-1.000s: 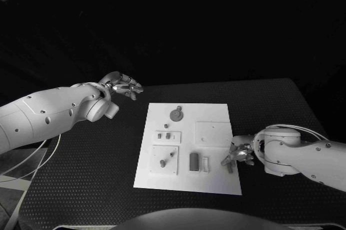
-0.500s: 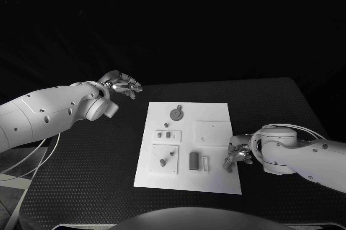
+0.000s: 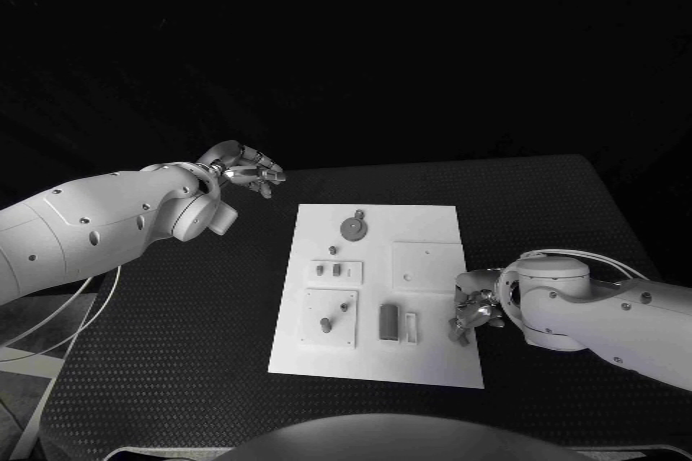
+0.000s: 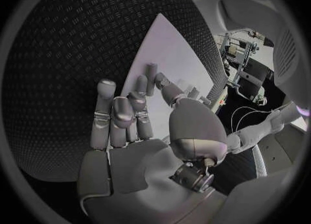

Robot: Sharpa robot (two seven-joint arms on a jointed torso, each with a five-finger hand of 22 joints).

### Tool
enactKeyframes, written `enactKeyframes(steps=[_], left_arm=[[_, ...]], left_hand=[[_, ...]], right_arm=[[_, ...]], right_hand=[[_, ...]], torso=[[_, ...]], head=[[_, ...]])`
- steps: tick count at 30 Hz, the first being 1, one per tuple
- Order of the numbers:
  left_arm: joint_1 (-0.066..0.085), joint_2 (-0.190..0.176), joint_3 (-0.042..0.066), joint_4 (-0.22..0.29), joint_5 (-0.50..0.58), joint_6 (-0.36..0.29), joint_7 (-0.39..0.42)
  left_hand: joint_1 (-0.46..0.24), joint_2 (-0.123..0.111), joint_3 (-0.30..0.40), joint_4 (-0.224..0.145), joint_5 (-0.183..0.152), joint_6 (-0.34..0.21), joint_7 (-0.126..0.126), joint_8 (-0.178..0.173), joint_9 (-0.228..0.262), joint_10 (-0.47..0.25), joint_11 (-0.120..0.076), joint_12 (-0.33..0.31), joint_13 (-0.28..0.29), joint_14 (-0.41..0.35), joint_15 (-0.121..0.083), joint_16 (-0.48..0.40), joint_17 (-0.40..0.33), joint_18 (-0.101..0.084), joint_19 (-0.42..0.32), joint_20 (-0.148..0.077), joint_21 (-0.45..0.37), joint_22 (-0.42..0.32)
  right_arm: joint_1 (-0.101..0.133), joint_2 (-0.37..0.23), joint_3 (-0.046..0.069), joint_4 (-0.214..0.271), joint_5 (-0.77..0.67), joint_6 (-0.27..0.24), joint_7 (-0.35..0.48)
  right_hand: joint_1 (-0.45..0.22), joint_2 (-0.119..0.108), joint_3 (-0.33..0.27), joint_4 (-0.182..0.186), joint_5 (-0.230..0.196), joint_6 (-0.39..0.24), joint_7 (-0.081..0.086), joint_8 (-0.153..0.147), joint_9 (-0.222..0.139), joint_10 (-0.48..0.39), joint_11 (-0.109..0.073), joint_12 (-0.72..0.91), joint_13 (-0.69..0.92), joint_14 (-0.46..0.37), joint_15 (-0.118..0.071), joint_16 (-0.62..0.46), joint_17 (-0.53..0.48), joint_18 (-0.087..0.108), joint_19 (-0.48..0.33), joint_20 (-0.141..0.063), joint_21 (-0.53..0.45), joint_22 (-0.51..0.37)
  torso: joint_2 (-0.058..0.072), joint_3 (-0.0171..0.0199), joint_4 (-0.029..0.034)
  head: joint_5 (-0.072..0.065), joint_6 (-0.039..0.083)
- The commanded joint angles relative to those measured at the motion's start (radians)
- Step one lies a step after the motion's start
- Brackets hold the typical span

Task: Assemble the parts on the task board

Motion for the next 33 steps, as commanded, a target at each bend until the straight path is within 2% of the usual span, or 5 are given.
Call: enactKeyframes(steps=[1, 10, 17, 25, 33], left_arm=[[0.001, 0.000, 0.000, 0.002, 0.001, 0.012, 0.006], [0.001, 0.000, 0.000, 0.002, 0.001, 0.012, 0.006], [0.001, 0.000, 0.000, 0.002, 0.001, 0.012, 0.005], [0.001, 0.002, 0.000, 0.001, 0.000, 0.013, 0.004], [0.001, 0.003, 0.000, 0.000, 0.000, 0.013, 0.004]], left_hand=[[-0.010, -0.004, -0.003, 0.006, -0.003, -0.002, -0.001, 0.003, -0.002, -0.006, 0.001, 0.002, 0.001, 0.005, 0.000, -0.005, 0.002, 0.017, 0.001, -0.003, 0.005, -0.001], [-0.010, -0.004, -0.003, 0.006, -0.003, -0.002, -0.001, 0.004, -0.002, -0.006, 0.001, 0.002, 0.001, 0.005, 0.000, -0.005, 0.002, 0.017, 0.001, -0.003, 0.005, -0.001], [-0.009, -0.003, -0.003, 0.007, -0.003, -0.002, -0.001, 0.004, -0.002, -0.006, 0.001, 0.002, 0.001, 0.005, -0.001, -0.005, 0.003, 0.017, 0.001, -0.003, 0.005, -0.001], [-0.009, -0.003, -0.003, 0.006, -0.002, -0.002, -0.001, 0.004, -0.002, -0.005, 0.001, 0.002, 0.001, 0.005, -0.001, -0.006, 0.003, 0.017, 0.001, -0.003, 0.005, -0.001], [-0.008, -0.004, -0.003, 0.006, -0.002, -0.002, -0.001, 0.004, -0.002, -0.005, 0.001, 0.002, 0.002, 0.006, -0.001, -0.006, 0.004, 0.017, 0.001, -0.003, 0.005, -0.001]], right_arm=[[-0.029, 0.001, -0.023, -0.012, -0.006, 0.044, -0.031], [-0.029, 0.000, -0.023, -0.009, 0.095, -0.012, -0.008], [-0.028, -0.004, -0.022, -0.001, 0.275, -0.101, 0.044], [-0.023, -0.004, -0.020, 0.007, 0.431, -0.230, 0.080], [-0.022, 0.001, -0.019, 0.019, 0.456, -0.257, 0.085]], right_hand=[[0.032, 0.046, -0.013, 0.000, 0.003, -0.110, 0.095, -0.185, -0.058, -0.001, 0.011, 0.003, -0.003, -0.001, 0.010, -0.005, -0.002, 0.018, -0.004, 0.003, 0.002, 0.018], [0.020, 0.111, -0.027, 0.000, 0.003, -0.097, 0.096, -0.192, -0.083, 0.006, 0.012, 0.005, -0.007, 0.001, 0.012, -0.003, -0.001, 0.018, -0.004, 0.005, 0.003, 0.018], [0.012, 0.141, -0.037, 0.000, 0.003, -0.083, 0.093, -0.190, -0.095, 0.011, 0.008, 0.009, -0.008, 0.002, 0.009, 0.001, 0.001, 0.018, -0.002, 0.003, 0.007, 0.019], [0.011, 0.152, -0.042, -0.001, 0.003, -0.072, 0.089, -0.187, -0.101, 0.012, 0.005, 0.010, -0.009, 0.001, 0.005, 0.003, 0.002, 0.018, -0.002, 0.002, 0.009, 0.019], [0.004, 0.154, -0.048, -0.001, 0.003, -0.069, 0.088, -0.186, -0.106, 0.013, 0.004, 0.012, -0.009, 0.001, 0.004, 0.005, 0.003, 0.018, 0.001, 0.001, 0.010, 0.019]], torso=[[0.000, -0.0001, 0.0002], [0.000, -0.0001, 0.0005], [0.001, 0.0001, 0.0011], [0.000, -0.0008, 0.0006], [0.000, 0.0000, 0.0010]], head=[[0.000, -0.001], [0.001, -0.002], [0.002, -0.003], [0.002, -0.002], [0.003, -0.003]])
